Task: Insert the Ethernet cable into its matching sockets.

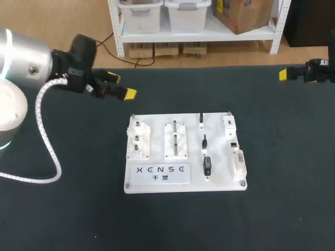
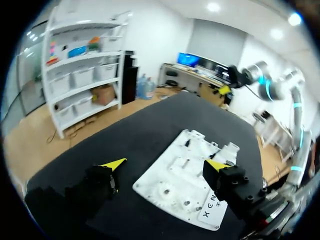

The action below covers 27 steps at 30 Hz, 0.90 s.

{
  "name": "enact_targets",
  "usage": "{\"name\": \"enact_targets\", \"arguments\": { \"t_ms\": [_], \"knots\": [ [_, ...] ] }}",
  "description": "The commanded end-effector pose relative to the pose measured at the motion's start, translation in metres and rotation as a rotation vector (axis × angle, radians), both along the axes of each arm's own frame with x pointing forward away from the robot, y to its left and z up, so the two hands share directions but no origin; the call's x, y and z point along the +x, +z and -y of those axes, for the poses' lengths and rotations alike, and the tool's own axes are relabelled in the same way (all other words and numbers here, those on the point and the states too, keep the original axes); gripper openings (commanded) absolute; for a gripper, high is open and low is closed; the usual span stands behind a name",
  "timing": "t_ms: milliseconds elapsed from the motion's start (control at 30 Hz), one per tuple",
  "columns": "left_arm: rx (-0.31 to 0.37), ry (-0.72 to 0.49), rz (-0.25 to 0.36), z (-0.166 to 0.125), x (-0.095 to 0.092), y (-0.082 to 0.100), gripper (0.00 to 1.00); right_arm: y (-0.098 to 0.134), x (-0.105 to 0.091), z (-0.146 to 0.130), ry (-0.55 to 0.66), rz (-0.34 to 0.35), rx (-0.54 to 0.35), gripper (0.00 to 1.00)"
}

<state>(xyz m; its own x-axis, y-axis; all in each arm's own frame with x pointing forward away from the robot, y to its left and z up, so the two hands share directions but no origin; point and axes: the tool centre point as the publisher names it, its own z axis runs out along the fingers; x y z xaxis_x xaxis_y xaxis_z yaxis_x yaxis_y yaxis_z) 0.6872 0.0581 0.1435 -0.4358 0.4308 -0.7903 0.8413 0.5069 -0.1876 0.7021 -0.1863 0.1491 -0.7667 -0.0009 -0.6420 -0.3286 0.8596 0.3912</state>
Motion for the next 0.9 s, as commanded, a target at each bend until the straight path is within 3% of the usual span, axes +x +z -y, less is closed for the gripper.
{"name": "enact_targets", "arguments": {
  "t_ms": [33, 133, 300, 900],
  "knots": [
    [-0.16, -0.523, 0.223, 0.01, -0.006, -0.005, 1.0, 0.0, 0.0, 0.0, -0.001, 0.0, -0.001, 1.0],
    [-0.157, -0.584, 0.255, 0.021, -0.015, -0.008, 1.0, 0.0, 0.0, 0.0, -0.001, 0.0, -0.001, 1.0],
    [-0.129, -0.621, 0.256, 0.037, -0.028, -0.015, 1.0, 0.0, 0.0, 0.0, -0.001, 0.0, -0.001, 1.0],
    [-0.071, -0.474, 0.22, 0.06, -0.092, -0.042, 1.0, 0.0, 0.0, 0.0, -0.001, 0.0, -0.001, 1.0]
  ]
}}
